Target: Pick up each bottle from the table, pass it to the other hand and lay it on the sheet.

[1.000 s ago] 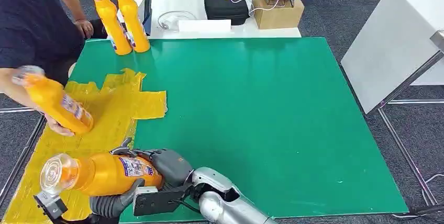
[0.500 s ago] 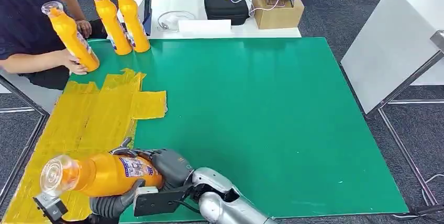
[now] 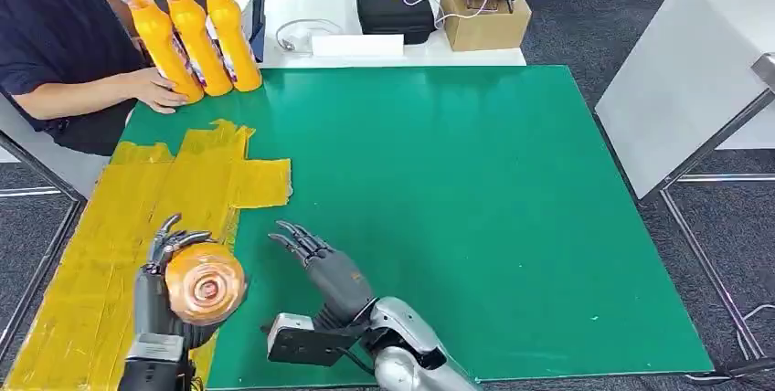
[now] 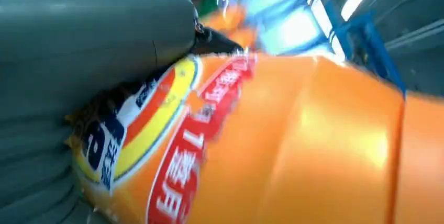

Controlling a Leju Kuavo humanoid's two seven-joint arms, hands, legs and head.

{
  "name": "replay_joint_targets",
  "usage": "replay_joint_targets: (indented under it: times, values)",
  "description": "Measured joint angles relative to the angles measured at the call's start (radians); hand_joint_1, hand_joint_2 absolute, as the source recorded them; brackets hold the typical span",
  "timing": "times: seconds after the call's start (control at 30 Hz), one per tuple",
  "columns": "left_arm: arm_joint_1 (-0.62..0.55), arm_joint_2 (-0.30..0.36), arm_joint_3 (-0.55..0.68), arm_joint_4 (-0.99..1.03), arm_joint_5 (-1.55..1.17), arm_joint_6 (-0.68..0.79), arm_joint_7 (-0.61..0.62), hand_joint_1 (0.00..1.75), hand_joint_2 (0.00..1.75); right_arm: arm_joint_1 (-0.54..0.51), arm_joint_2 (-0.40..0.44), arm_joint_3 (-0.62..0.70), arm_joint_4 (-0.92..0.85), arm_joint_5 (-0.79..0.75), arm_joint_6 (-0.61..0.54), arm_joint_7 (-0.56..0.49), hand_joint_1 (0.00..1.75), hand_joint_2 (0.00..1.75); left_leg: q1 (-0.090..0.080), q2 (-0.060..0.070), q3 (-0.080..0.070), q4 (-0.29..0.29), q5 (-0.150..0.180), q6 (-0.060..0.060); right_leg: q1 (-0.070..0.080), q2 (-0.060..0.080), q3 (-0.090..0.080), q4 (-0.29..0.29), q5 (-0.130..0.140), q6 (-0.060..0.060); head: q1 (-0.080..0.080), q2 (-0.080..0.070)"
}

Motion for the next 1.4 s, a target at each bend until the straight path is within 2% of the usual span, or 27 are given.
replay_joint_targets:
  times: [0.07, 0.13, 0.23, 0.43, 0.5, 0.6, 0.67, 0.9, 1.2, 1.23, 1.27, 1.3, 1.4]
  values:
    - [-0.009, -0.007, 0.03, 0.008, -0.308, 0.283, 0.047, 1.75, 1.75, 0.023, -0.015, -0.036, -0.063, -0.03, -0.004, -0.023, 0.0, 0.0, 0.0, 0.0, 0.0, 0.0, 0.0, 0.0, 0.0, 0.0, 0.0, 0.0, 0.0, 0.0, 0.0, 0.0]
    - [-0.02, -0.011, 0.066, 0.019, -0.475, 0.383, 0.073, 1.75, 1.75, 0.039, -0.033, -0.068, -0.118, -0.057, -0.003, -0.036, 0.0, 0.0, 0.0, -0.001, 0.0, 0.0, 0.0, 0.0, 0.0, 0.0, 0.0, 0.0, 0.0, 0.0, 0.001, 0.0]
    - [-0.033, -0.017, 0.152, 0.043, -0.61, 0.368, 0.095, 1.75, 1.75, 0.063, -0.059, -0.12, -0.199, -0.08, 0.004, -0.052, 0.0, 0.0, 0.0, 0.001, 0.0, 0.0, 0.0, 0.0, 0.0, 0.001, 0.0, 0.0, 0.0, 0.0, 0.0, 0.0]
    - [-0.055, -0.023, 0.233, 0.123, -0.836, 0.363, 0.189, 1.75, 1.75, 0.085, -0.08, -0.161, -0.264, -0.104, 0.002, -0.091, 0.0, 0.0, 0.0, 0.0, 0.0, 0.0, 0.0, 0.0, 0.0, 0.001, 0.0, 0.0, 0.0, 0.0, 0.0, 0.0]
    - [-0.053, -0.016, 0.234, 0.154, -0.903, 0.363, 0.272, 1.75, 1.75, 0.09, -0.082, -0.169, -0.281, -0.113, 0.002, -0.098, 0.0, 0.0, 0.0, 0.0, 0.0, 0.0, 0.0, 0.0, 0.0, 0.001, 0.0, 0.0, 0.0, 0.0, 0.0, 0.0]
    - [-0.051, 0.054, 0.179, 0.223, -0.919, 0.363, 0.491, 1.75, 1.75, 0.093, -0.085, -0.179, -0.299, -0.122, 0.002, -0.103, 0.0, 0.0, 0.0, 0.001, 0.0, 0.0, 0.0, 0.0, 0.0, 0.001, -0.001, 0.0, 0.0, 0.0, 0.0, 0.0]
    - [-0.055, 0.1, 0.123, 0.284, -0.919, 0.36, 0.567, 1.75, 1.75, 0.094, -0.087, -0.189, -0.308, -0.124, 0.002, -0.105, 0.0, 0.0, 0.0, 0.0, 0.0, 0.0, 0.0, 0.0, 0.0, 0.001, -0.001, 0.0, 0.0, 0.0, 0.0, 0.0]
    - [-0.067, 0.183, -0.006, 0.415, -0.923, 0.308, 0.614, 1.75, 1.75, 0.094, -0.087, -0.2, -0.315, -0.129, 0.01, -0.106, 0.0, 0.0, 0.0, 0.001, 0.0, 0.0, 0.0, 0.0, -0.001, 0.001, -0.001, 0.0, 0.0, 0.0, 0.0, 0.0]
    - [-0.071, 0.217, -0.047, 0.463, -0.923, 0.307, 0.616, 1.75, 1.75, 0.094, -0.087, -0.201, -0.315, -0.129, 0.011, -0.106, 0.0, 0.0, 0.0, 0.001, 0.0, 0.0, 0.0, 0.0, 0.0, 0.001, -0.001, 0.0, 0.0, 0.0, 0.0, 0.0]
    - [-0.071, 0.219, -0.05, 0.466, -0.923, 0.307, 0.616, 0.17, 1.75, 0.094, -0.087, -0.201, -0.315, -0.129, 0.011, -0.106, 0.0, 0.0, 0.0, 0.001, 0.0, 0.0, 0.0, 0.0, 0.0, 0.001, -0.001, 0.0, 0.0, 0.0, 0.0, 0.0]
    - [-0.073, 0.221, -0.053, 0.468, -0.923, 0.299, 0.617, 0.0, 1.75, 0.094, -0.087, -0.201, -0.315, -0.129, 0.011, -0.106, 0.0, 0.0, 0.0, 0.0, 0.0, 0.0, 0.0, 0.0, 0.0, 0.001, -0.001, 0.0, 0.0, 0.0, 0.0, 0.0]
    - [-0.075, 0.222, -0.056, 0.469, -0.923, 0.292, 0.619, 0.0, 0.0, 0.094, -0.087, -0.201, -0.315, -0.129, 0.013, -0.106, 0.0, 0.0, 0.0, 0.0, 0.0, 0.0, 0.0, 0.0, 0.0, 0.001, 0.0, 0.0, 0.0, 0.0, 0.0, 0.0]
    - [-0.082, 0.225, -0.063, 0.475, -0.923, 0.266, 0.61, 0.0, 0.0, 0.094, -0.087, -0.201, -0.315, -0.128, 0.021, -0.106, 0.0, 0.0, 0.0, 0.0, 0.0, 0.0, 0.0, 0.0, 0.0, 0.001, 0.0, 0.0, 0.0, 0.0, 0.0, 0.0]
